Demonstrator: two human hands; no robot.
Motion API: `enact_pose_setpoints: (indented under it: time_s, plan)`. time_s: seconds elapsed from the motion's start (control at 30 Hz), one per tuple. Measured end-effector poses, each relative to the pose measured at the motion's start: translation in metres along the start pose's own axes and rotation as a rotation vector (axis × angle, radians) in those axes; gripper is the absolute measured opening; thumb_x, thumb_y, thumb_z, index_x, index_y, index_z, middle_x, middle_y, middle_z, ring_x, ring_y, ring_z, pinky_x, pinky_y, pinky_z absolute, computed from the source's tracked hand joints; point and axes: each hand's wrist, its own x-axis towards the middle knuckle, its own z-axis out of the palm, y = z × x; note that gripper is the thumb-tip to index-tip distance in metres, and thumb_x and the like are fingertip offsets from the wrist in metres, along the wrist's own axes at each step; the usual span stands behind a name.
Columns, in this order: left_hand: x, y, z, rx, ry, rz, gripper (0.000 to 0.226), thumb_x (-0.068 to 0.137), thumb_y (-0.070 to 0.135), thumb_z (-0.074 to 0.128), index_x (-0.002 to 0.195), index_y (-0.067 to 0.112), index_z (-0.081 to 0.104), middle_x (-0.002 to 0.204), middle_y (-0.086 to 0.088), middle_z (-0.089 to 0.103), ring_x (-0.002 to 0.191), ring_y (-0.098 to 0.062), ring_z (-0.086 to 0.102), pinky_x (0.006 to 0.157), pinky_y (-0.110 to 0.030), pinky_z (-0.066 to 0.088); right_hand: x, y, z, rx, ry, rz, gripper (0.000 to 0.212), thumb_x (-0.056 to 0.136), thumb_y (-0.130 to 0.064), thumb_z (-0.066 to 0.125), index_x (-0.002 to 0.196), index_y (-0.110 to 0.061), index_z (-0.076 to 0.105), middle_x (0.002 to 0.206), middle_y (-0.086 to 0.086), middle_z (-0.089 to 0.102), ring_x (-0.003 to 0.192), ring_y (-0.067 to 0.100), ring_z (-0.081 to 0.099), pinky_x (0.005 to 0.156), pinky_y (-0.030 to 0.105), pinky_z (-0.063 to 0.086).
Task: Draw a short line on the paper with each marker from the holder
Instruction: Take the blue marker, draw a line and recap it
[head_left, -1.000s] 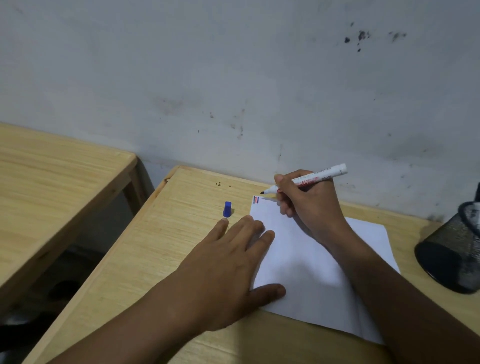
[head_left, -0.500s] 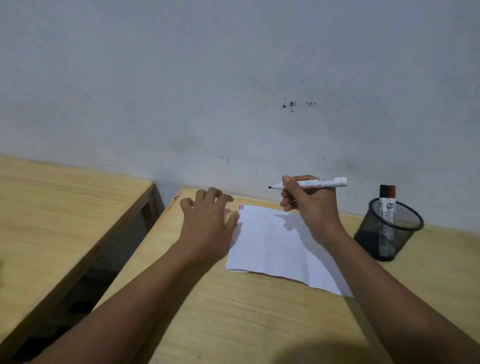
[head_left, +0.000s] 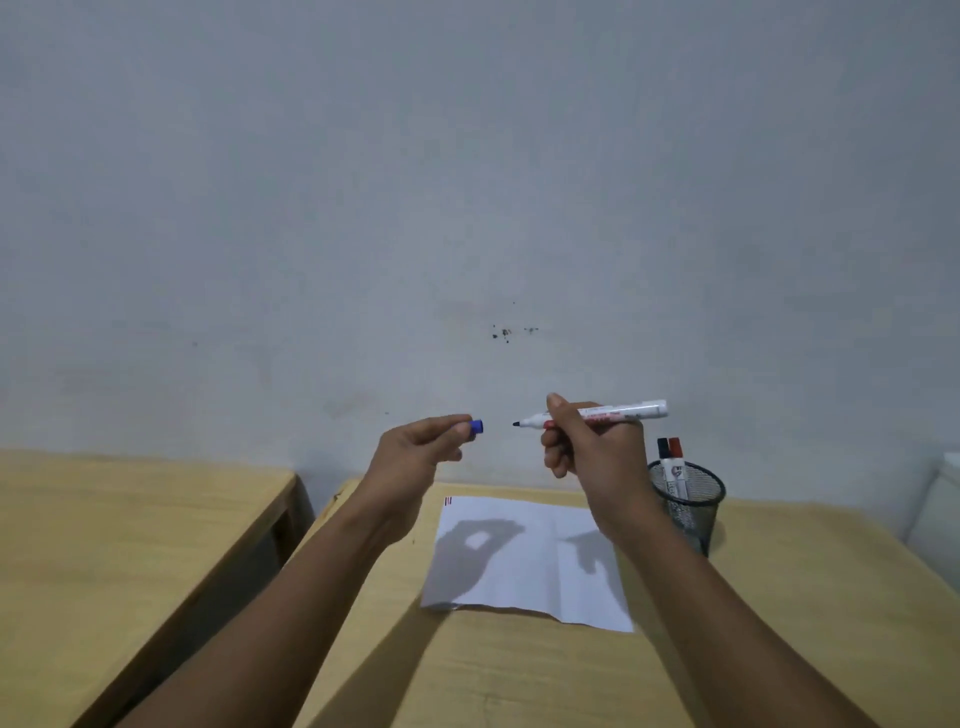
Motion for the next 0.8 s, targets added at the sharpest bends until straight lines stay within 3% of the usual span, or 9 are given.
enact_pose_setpoints:
  time_s: [0.17,0.53,0.67,0.8]
  plan:
    - [-0.022,0.035,0.023,-0.08,-0.088,0.026,0.021,0.089,0.031,0.07,0.106,0.022,0.077,0.099,0.01,0.077,0.093,-0.016,0.061,0.085,-0.041,0.036,-0.013,-0.043,-0.001,0.007,-0.017,-0.087,0.028,0.095,-0.019,0.069,0.075,-0.001,0.067,0.059,0.01,0.062,0.043,0.018,0.053,0.041,0.025,0.042]
    - [-0.053,0.068,0.052,-0.081,-0.179,0.108,0.019,0.088,0.029,0.071,0.102,0.019,0.078,0.089,0.009,0.075,0.084,-0.014,0.057,0.081,-0.038,0.039,-0.04,-0.082,-0.012,-0.034,-0.066,-0.13,0.024,0.094,-0.021,0.07,0.08,-0.001,0.072,0.062,0.01,0.064,0.048,0.017,0.054,0.045,0.025,0.044]
    - [-0.052,0.072,0.068,-0.138,-0.132,0.265,0.011,0.087,0.015,0.074,0.097,0.012,0.078,0.079,0.008,0.075,0.073,-0.002,0.063,0.071,-0.017,0.048,-0.039,-0.091,-0.011,0.133,-0.049,0.011,0.026,0.094,-0.024,0.07,0.079,-0.003,0.068,0.059,0.004,0.06,0.048,0.013,0.051,0.049,0.023,0.04]
    - [-0.048,0.075,0.077,-0.067,-0.092,0.367,0.012,0.086,0.014,0.075,0.097,0.01,0.078,0.09,0.002,0.079,0.083,0.001,0.07,0.071,-0.009,0.049,-0.035,-0.095,-0.022,0.119,-0.021,0.112,0.03,0.09,-0.036,0.072,0.088,-0.005,0.07,0.067,0.006,0.061,0.051,0.014,0.051,0.056,0.027,0.044]
